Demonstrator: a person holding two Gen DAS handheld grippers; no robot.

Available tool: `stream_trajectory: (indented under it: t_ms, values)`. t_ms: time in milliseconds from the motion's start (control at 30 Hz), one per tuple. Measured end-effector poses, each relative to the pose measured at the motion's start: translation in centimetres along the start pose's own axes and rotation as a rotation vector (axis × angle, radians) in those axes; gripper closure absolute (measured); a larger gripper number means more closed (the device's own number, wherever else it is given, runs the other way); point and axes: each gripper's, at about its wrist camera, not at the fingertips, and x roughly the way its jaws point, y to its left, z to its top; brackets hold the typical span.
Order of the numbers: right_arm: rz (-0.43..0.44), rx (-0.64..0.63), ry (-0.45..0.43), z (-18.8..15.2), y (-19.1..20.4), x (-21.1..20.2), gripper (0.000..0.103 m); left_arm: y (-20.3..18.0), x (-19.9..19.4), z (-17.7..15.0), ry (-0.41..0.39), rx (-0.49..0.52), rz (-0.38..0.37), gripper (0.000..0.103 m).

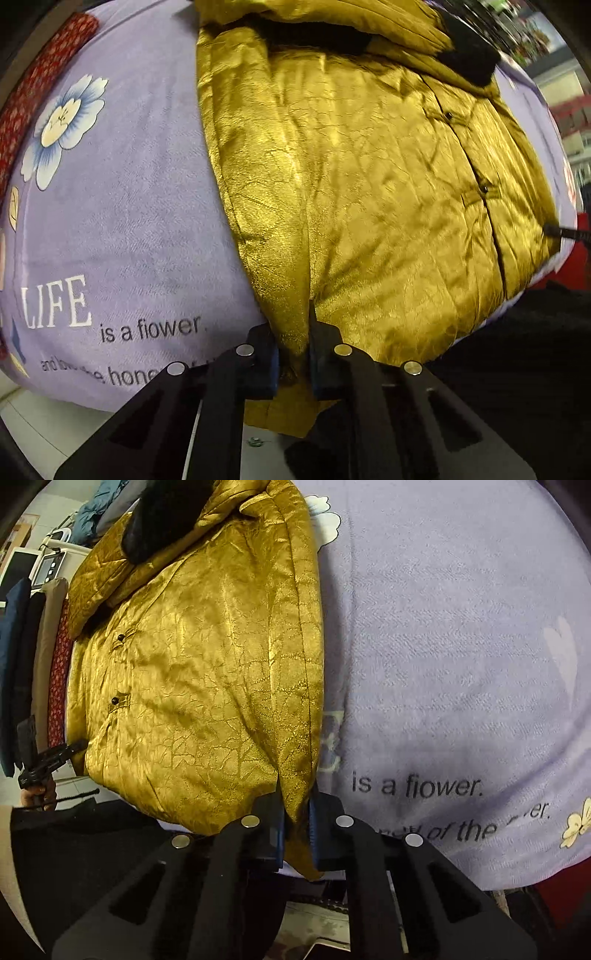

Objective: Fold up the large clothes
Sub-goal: 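Grasp the jacket hem with both tools, then lift the hem with both tools and fold it up toward the collar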

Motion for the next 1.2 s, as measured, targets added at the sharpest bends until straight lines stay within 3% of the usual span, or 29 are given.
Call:
stream_trajectory:
  t_ms: [133,233,433,500,633,733,867,967,1100,1200]
  values:
    - [0.029,0.030,0.040,-1.6,-0.9,0.0,0.093,-0.6,-0.4,-1.4,0.037,0.035,-0.010,0.093]
    - [0.058,0.068,0.059,-2.8,-1.2,0.2,0.093,-0.4,-0.6,-1.7,0.058,-0.001,-0.025,0.093]
    - [0.177,0.121,-0.008,-0.9,-0.4,-0.9,0.093,-1.3,-3.4,2.5,-0.046,-0.047,-0.076,0.093]
    - [0.214,0.092,-0.048,1.2,0.8,-1.5,0.093,-1.4,-4.5,4.0,-0.113,-0.063,-0.090,0.093]
    - [0.230,0.052,-0.156,6.4,2.5,-3.5,0.094,-0.5,-6.6,10.6,-0.250,-0.138,-0.095,0.094]
    - [0.214,0.032,-0.239,10.7,2.8,-5.8,0.094,0.7,-8.6,14.5,-0.326,-0.151,-0.045,0.094]
    - [0.159,0.036,-0.356,15.6,2.9,-8.9,0.094,2.6,-9.9,18.2,-0.388,-0.192,0.010,0.095]
    - [0.171,0.072,-0.431,19.0,2.1,-11.1,0.095,4.4,-11.6,20.8,-0.432,-0.246,-0.006,0.095]
    - [0.140,0.073,-0.454,22.4,3.8,-11.6,0.095,4.0,-11.8,24.6,-0.437,-0.255,0.047,0.095]
    - [0.122,0.082,-0.458,24.8,4.5,-11.7,0.095,4.4,-11.7,26.5,-0.428,-0.278,0.046,0.095]
